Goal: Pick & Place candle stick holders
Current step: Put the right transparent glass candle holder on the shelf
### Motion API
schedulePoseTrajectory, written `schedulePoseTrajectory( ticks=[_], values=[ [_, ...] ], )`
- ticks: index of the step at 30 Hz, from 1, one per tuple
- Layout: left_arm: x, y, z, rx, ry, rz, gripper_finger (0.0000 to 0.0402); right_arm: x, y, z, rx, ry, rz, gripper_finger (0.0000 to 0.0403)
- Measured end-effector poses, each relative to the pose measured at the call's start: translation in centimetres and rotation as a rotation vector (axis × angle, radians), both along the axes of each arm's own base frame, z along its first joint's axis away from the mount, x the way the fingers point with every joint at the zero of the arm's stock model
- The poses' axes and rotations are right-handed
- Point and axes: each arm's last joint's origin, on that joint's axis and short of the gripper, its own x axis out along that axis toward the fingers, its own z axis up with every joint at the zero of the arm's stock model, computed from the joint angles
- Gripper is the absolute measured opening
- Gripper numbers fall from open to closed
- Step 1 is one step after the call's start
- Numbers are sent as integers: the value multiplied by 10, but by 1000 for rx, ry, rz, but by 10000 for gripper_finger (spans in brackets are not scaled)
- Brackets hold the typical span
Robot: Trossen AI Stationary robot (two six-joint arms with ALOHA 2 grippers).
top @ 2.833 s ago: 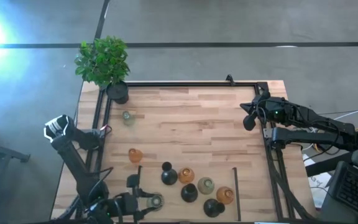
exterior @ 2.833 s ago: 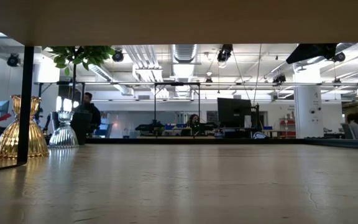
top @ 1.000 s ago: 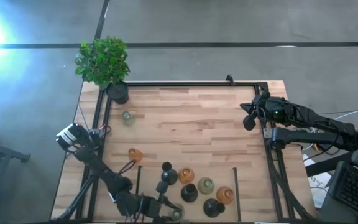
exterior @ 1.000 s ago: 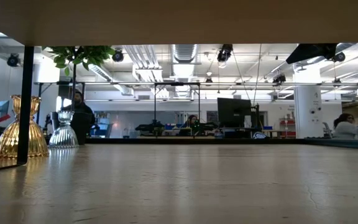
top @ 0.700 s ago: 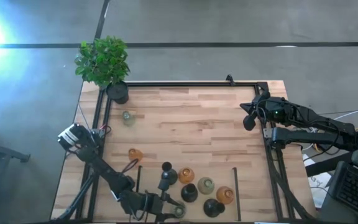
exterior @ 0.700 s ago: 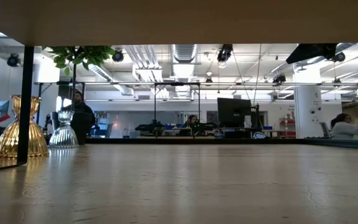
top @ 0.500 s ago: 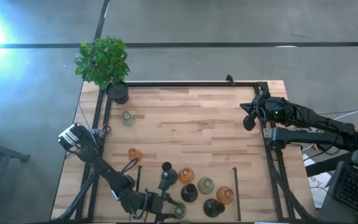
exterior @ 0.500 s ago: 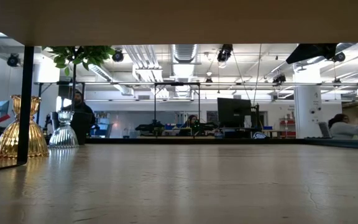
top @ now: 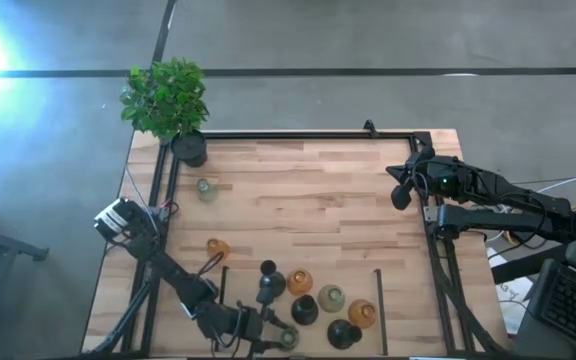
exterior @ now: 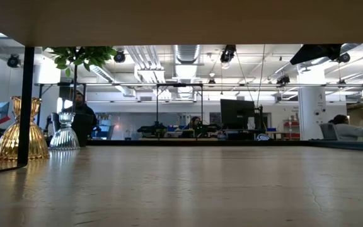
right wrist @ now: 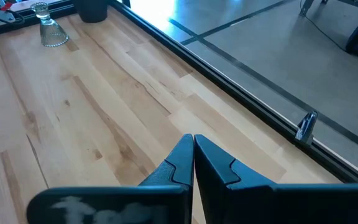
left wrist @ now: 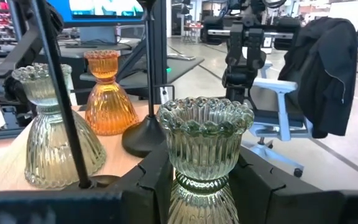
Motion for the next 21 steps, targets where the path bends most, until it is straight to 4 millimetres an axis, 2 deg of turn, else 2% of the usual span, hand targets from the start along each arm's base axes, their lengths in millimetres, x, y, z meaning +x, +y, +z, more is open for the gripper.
schedulePoseTrajectory(
  ticks=[12, 17, 21],
  values=[
    [1, 2, -1, 1, 7, 9, 127, 0, 0, 0, 0, 0, 0, 8],
    [1, 3, -2, 11, 17, 14, 149, 0, 0, 0, 0, 0, 0, 8],
    [2, 4, -3, 17, 23, 19, 151, 0, 0, 0, 0, 0, 0, 8]
  ],
)
